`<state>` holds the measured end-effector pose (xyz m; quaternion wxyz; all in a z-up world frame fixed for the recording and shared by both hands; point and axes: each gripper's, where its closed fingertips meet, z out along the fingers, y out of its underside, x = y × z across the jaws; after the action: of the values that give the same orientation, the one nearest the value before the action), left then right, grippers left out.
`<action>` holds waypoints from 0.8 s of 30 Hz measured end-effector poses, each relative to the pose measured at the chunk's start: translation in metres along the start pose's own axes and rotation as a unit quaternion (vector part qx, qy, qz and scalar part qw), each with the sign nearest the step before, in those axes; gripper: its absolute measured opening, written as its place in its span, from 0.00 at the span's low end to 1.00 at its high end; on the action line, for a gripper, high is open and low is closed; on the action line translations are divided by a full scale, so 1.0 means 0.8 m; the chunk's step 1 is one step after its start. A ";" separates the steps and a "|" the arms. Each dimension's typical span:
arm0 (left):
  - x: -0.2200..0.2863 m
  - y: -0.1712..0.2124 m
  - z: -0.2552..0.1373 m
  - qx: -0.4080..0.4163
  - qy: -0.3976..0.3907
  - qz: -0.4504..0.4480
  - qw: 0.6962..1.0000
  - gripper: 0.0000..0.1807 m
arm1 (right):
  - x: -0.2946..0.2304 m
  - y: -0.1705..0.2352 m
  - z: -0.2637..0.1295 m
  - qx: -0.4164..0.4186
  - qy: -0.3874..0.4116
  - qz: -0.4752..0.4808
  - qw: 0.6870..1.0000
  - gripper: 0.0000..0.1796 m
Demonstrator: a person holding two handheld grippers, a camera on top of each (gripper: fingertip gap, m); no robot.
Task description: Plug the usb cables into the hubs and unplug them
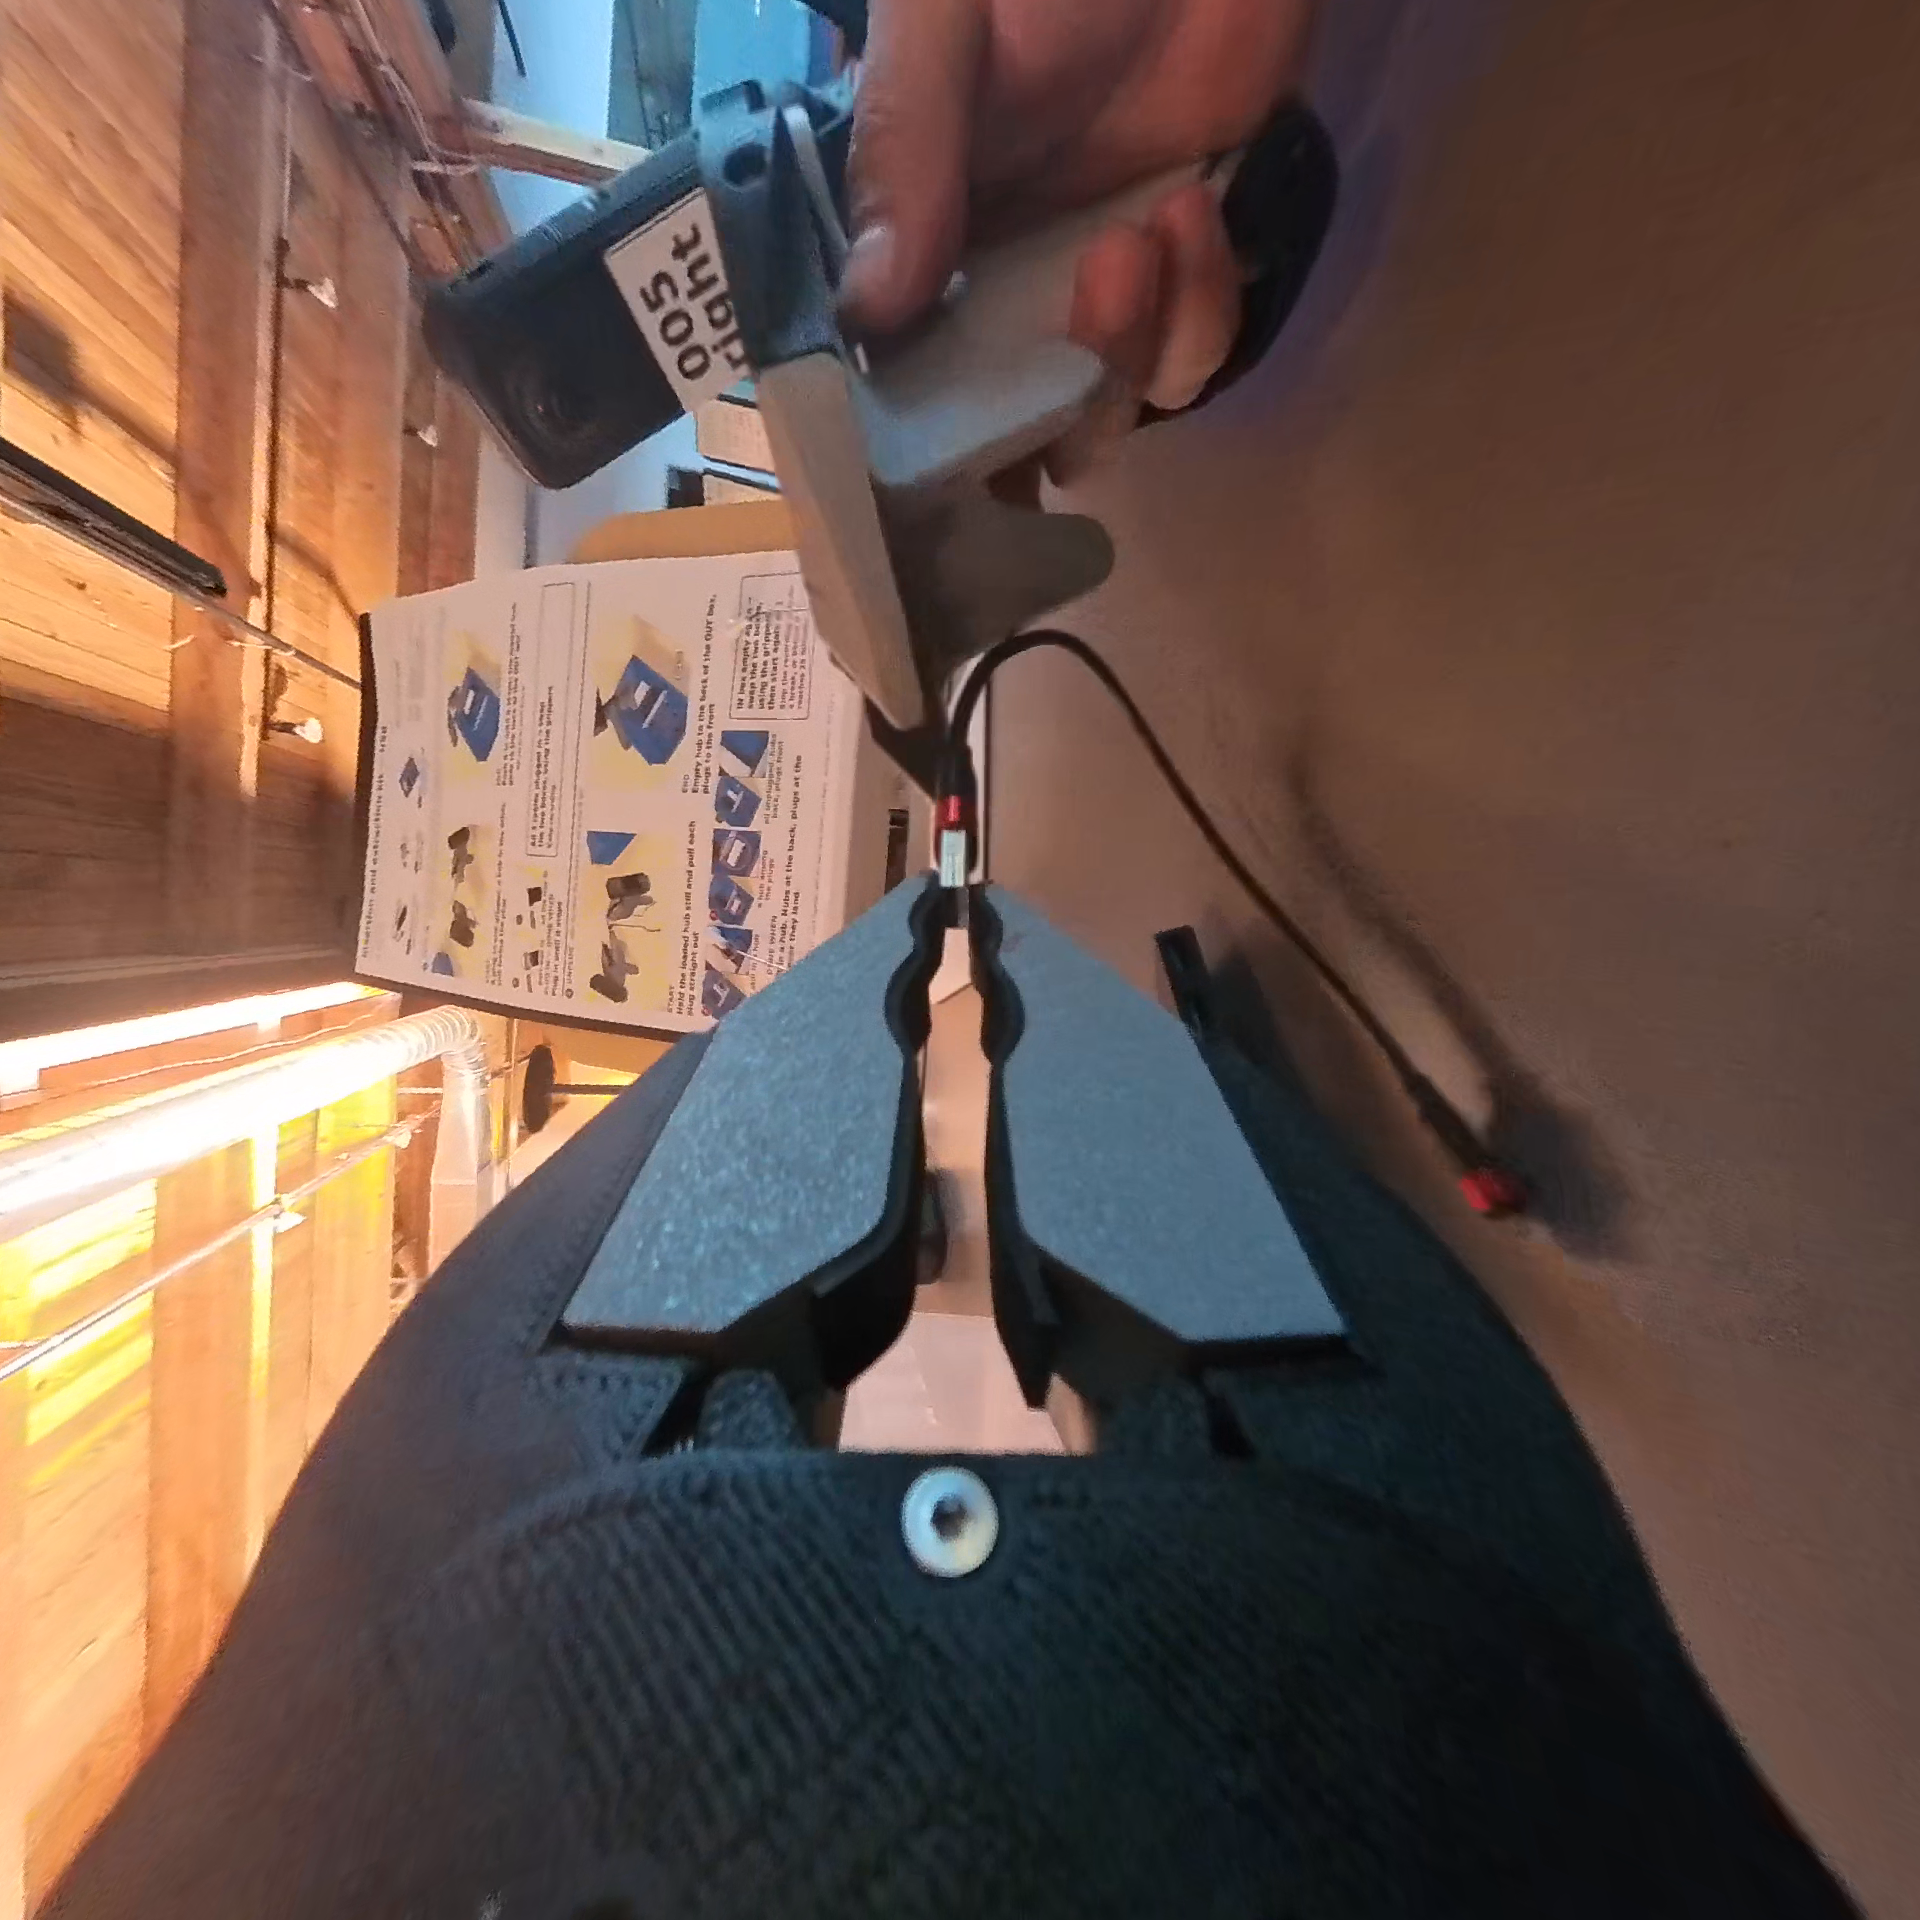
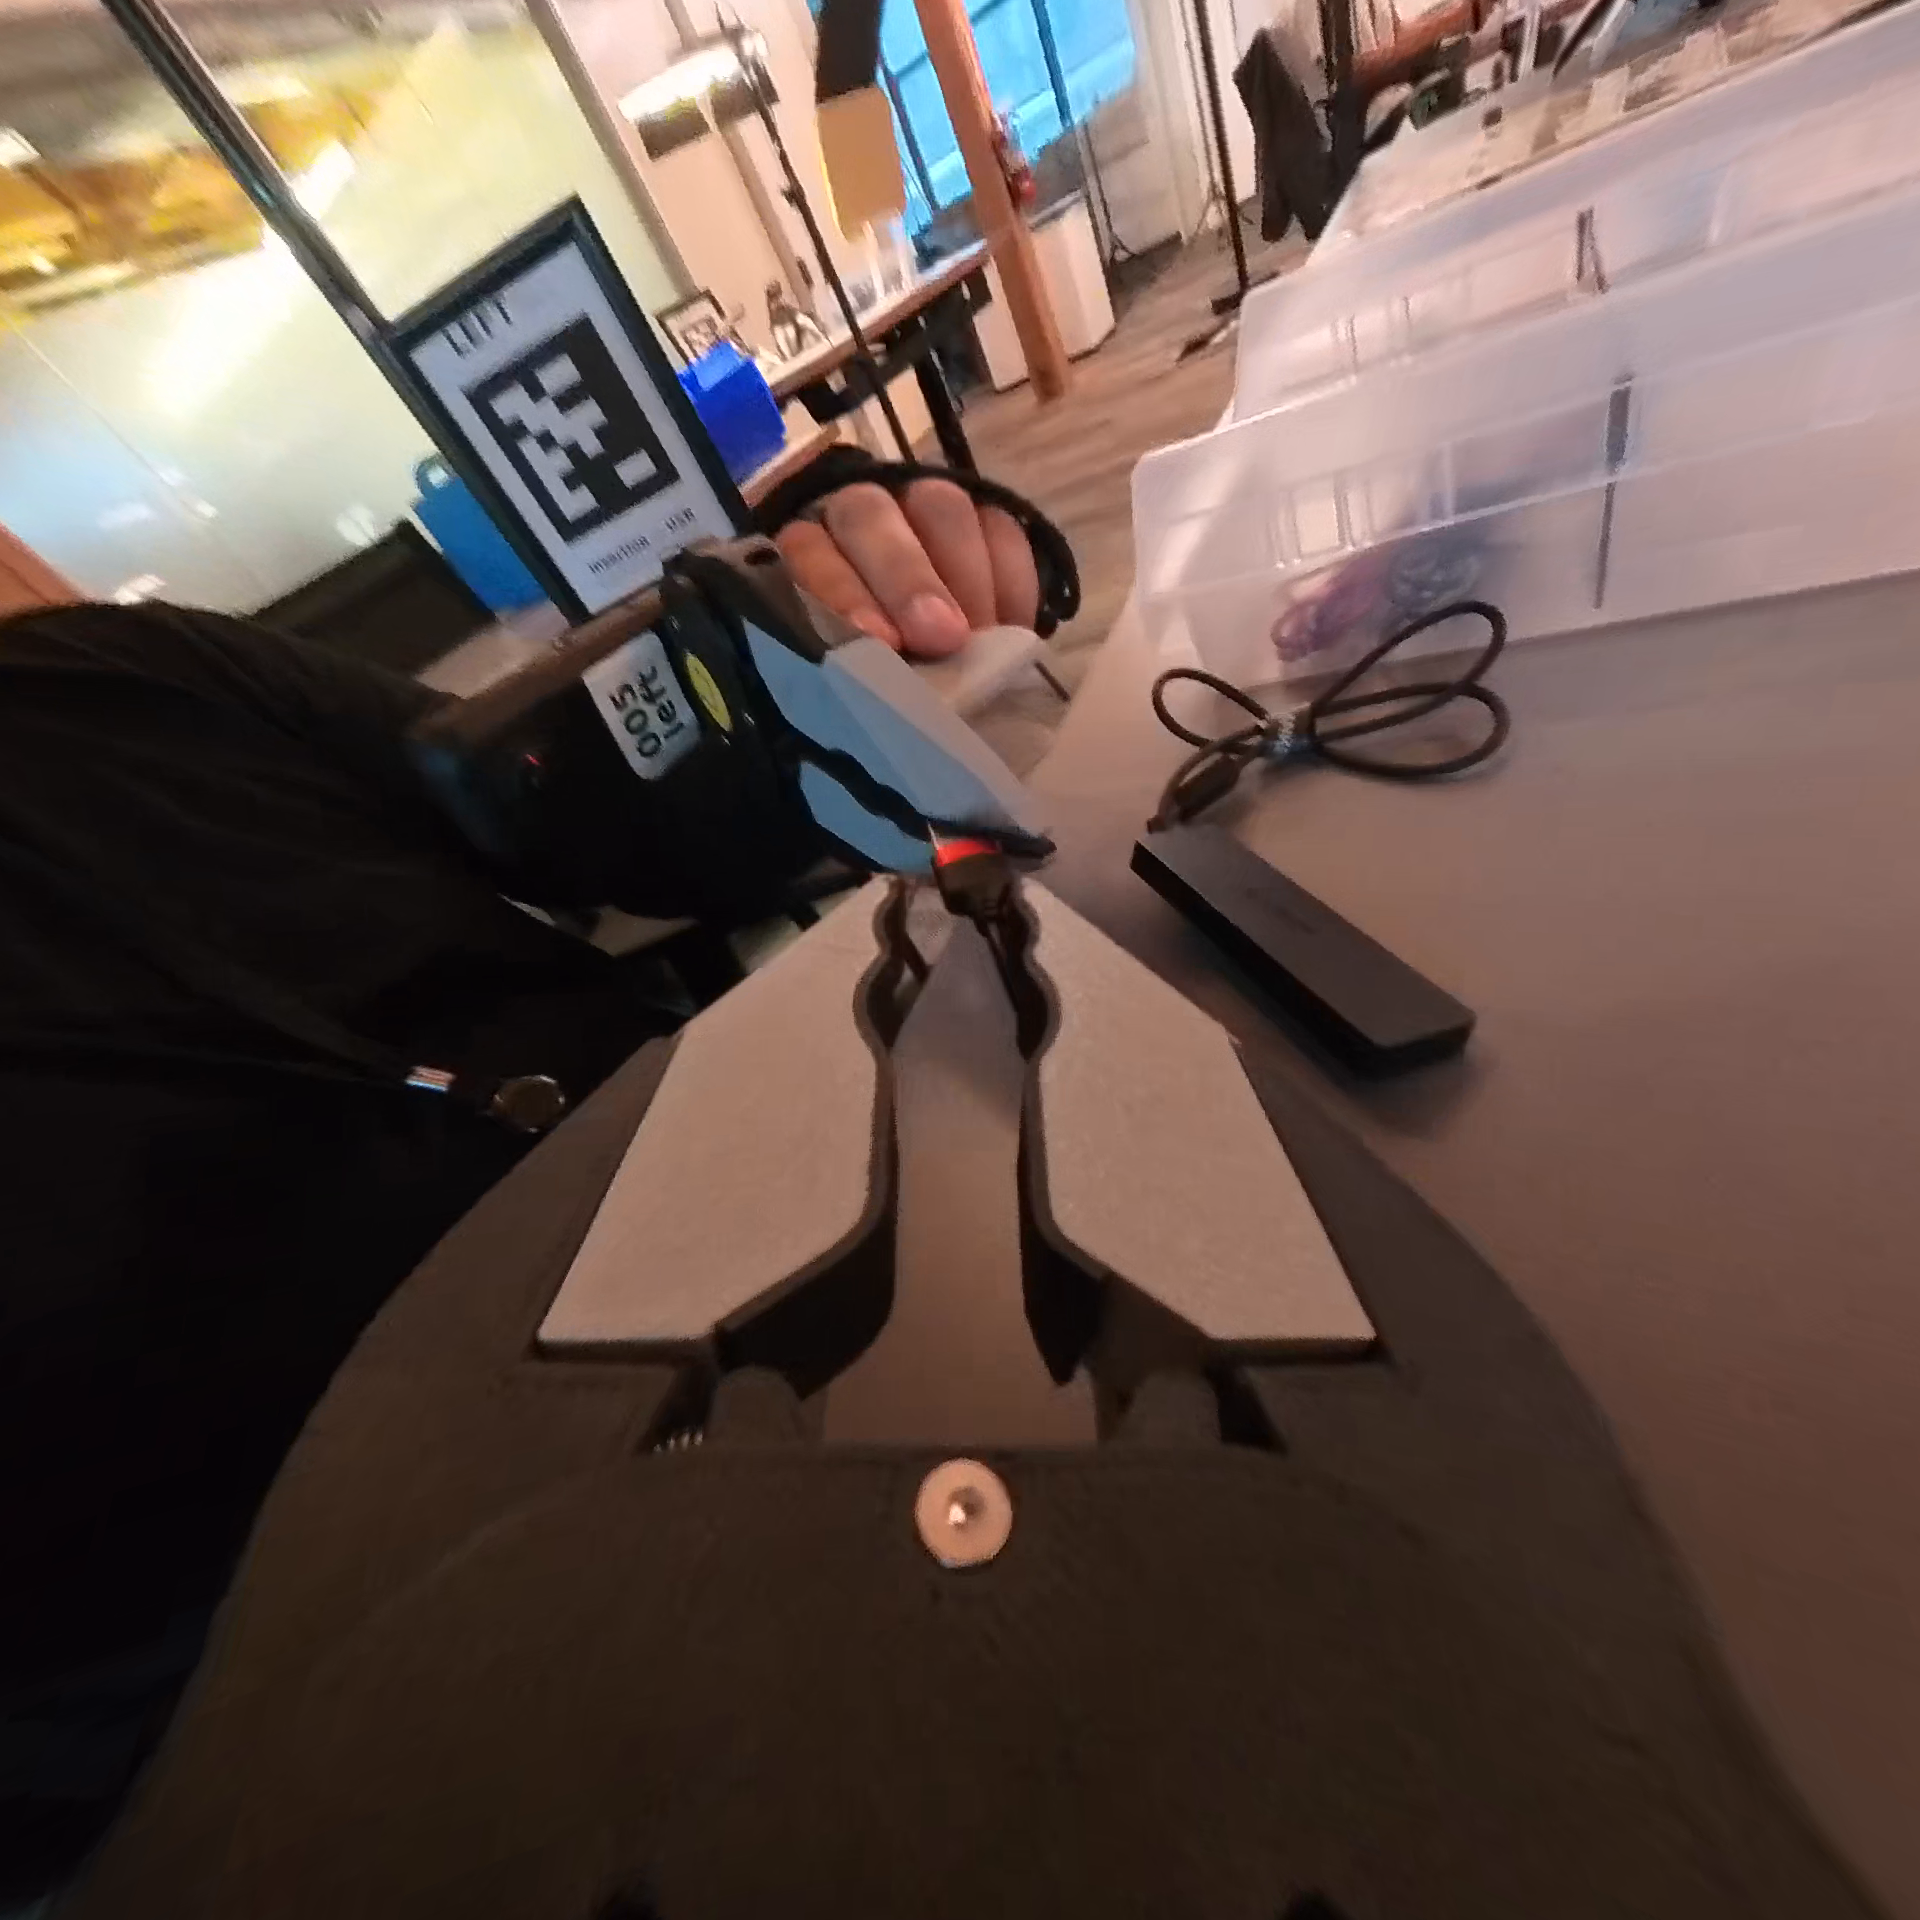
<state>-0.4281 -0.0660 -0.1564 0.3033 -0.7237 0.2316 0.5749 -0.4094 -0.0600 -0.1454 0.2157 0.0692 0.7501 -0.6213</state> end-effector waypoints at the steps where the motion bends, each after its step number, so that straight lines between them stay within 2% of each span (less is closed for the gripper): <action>1: 0.000 0.000 0.001 -0.002 -0.003 0.001 1.000 0.01 | 0.001 -0.001 0.000 0.002 -0.001 0.003 1.000 0.09; 5: -0.004 0.000 0.004 -0.013 -0.020 0.015 1.000 0.01 | 0.005 -0.001 -0.001 0.005 0.007 0.004 1.000 0.06; 19: -0.009 -0.008 0.003 -0.006 -0.035 0.018 0.999 0.01 | 0.008 -0.001 -0.001 -0.004 0.040 -0.038 0.998 0.15; 21: -0.010 -0.011 0.002 0.001 -0.038 0.018 0.999 0.01 | 0.008 -0.002 -0.003 -0.004 0.037 -0.033 0.999 0.18; 24: -0.011 -0.016 0.001 0.007 -0.040 0.017 0.999 0.01 | 0.006 -0.004 -0.006 0.004 0.029 -0.029 0.999 0.18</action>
<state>-0.4219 -0.0568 -0.1453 0.3077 -0.6943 0.2353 0.6065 -0.4162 -0.0571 -0.1438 0.1752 0.0660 0.7553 -0.6281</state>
